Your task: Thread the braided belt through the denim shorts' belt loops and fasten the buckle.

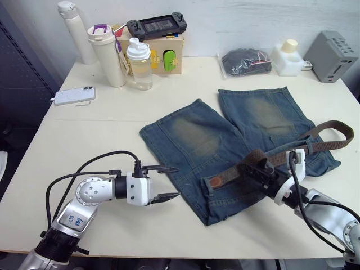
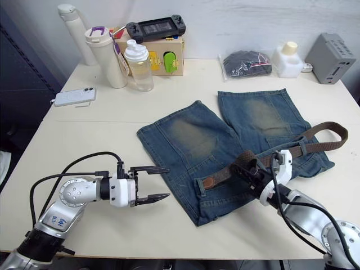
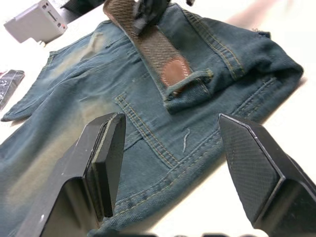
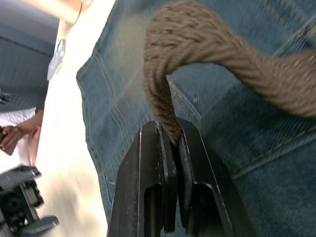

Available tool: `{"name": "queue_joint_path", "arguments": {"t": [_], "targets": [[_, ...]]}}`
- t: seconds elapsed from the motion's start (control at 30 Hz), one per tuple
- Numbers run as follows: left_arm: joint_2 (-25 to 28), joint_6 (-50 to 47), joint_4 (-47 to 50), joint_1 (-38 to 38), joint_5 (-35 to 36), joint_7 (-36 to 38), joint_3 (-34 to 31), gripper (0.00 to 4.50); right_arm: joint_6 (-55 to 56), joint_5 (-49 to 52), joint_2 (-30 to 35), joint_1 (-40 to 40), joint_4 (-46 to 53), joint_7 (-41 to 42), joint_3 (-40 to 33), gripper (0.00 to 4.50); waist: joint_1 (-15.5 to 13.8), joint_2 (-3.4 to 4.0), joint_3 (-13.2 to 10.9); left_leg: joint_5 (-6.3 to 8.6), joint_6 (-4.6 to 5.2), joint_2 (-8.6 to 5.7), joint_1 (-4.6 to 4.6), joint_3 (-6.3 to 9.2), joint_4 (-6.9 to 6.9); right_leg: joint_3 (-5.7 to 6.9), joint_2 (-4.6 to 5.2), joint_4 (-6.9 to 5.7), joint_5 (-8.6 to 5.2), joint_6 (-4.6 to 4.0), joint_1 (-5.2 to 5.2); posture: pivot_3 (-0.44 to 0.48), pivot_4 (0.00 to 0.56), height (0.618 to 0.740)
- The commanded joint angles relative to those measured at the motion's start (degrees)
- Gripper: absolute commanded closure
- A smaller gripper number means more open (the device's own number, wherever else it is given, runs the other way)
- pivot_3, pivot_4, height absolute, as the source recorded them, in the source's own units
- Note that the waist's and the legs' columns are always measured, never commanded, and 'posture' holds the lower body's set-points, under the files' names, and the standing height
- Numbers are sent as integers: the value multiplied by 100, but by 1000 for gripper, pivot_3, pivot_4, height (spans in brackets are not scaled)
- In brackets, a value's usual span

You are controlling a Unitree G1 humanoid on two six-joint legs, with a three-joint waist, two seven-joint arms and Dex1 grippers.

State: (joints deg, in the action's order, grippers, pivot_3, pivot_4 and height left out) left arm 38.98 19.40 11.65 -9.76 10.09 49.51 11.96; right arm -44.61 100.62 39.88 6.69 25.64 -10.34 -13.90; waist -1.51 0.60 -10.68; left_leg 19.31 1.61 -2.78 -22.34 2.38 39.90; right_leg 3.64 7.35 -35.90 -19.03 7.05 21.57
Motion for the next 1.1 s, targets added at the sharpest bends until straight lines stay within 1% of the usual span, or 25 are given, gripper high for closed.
{"name": "queue_joint_path", "arguments": {"t": [0.03, 0.13, 0.3, 0.4, 0.5, 0.67, 0.77, 0.97, 1.07, 1.1], "targets": [[-16, 5, 228, 44, 9, 24, -138, 1201, -54, -55, -34, 97, 294, 186, 19, 4500, -1, 0, 0, 0, 0, 0, 0, 0, 0, 0, 1, 0, 0, 0, 0, 0, 150, 690], [-29, 43, 203, 10, -19, 69, -138, 1201, 11, -130, -167, 68, 389, 152, 139, 4500, 2, 0, 0, 0, 0, 0, 1, 0, 0, 0, 0, 0, 0, 0, 0, 0, 150, 690], [-33, 346, 69, -61, -243, 224, -12, 1201, 129, -694, -640, -113, 446, -98, 603, 4500, 2, 2, -1, 0, -1, -1, 1, 0, 0, 0, 0, -1, 0, 0, 2, 0, 150, 690], [3, 910, -214, -149, -628, 348, 138, 1201, 117, -846, -940, -167, 486, -312, 928, 4500, 4, 3, -1, 0, -1, -2, 1, 0, 0, 0, -1, -1, 0, 0, 3, 0, 150, 690], [-116, 1388, -594, -384, -991, 289, 264, 1201, 26, -868, -1090, -168, 427, -512, 1117, 4500, 6, 3, -1, -1, -3, -2, 2, -1, -3, 0, -1, -2, 0, 0, 5, 0, 150, 690], [-421, 1831, -1155, -745, -1372, 110, 440, 1201, -33, -753, -1323, -196, 363, -802, 1340, 4500, 18, -2, 1, -1, -3, -2, 5, 0, -7, 1, -3, -5, 0, 0, 4, 0, 150, 690], [-564, 1971, -1325, -866, -1489, 21, 511, 1201, -33, -745, -1399, -217, 386, -884, 1392, 4500, 41, -5, 3, -3, -6, 1, 9, -2, -20, 2, -8, -11, 0, 0, 6, 0, 150, 690], [-665, 2223, -1536, -959, -1662, -103, 586, 1201, -18, -729, -1493, -226, 411, -967, 1391, 4500, 49, -7, 5, -4, -9, 3, 10, -2, -26, 3, -11, -13, 0, 0, 6, 0, 150, 690], [-660, 2346, -1613, -1009, -1717, -167, 588, 1904, -10, -703, -1511, -232, 435, -987, 1382, 4500, 47, -9, 5, -4, -9, 3, 10, -2, -26, 3, -11, -12, 0, 0, 5, 0, 150, 690], [-647, 2389, -1651, -1019, -1747, -178, 599, 2295, -9, -697, -1514, -236, 438, -986, 1374, 4500, 48, -9, 5, -4, -9, 3, 10, -1, -26, 3, -11, -13, 0, 0, 6, 0, 150, 690]]}}
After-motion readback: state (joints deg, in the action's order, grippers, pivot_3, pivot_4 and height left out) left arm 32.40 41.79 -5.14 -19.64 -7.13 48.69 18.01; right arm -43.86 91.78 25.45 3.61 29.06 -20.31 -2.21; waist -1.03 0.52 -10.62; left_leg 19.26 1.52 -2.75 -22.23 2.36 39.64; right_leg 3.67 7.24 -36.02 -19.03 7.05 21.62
